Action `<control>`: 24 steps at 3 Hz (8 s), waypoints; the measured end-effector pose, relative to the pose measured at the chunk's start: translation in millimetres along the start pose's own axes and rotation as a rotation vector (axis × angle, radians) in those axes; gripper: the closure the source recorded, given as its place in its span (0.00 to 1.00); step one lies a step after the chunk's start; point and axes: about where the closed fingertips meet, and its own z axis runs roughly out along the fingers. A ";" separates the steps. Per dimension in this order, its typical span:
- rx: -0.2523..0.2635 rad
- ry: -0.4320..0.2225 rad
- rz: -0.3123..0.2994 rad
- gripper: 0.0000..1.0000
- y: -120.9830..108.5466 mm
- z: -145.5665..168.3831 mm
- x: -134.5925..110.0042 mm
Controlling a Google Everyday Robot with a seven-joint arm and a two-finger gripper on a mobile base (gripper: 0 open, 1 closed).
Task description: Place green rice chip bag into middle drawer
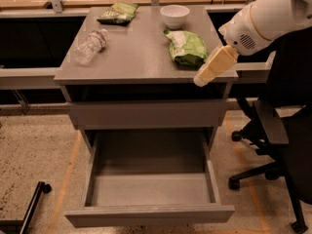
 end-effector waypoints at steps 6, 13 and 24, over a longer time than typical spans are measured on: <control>0.012 -0.328 0.182 0.00 -60.9 84.8 -23.3; 0.248 -0.294 0.285 0.65 -128.6 158.9 -4.1; -0.393 -0.182 0.104 1.00 68.4 104.6 69.4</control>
Offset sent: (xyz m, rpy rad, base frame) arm 0.0757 0.0118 -0.0330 0.2081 -0.0554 -0.0225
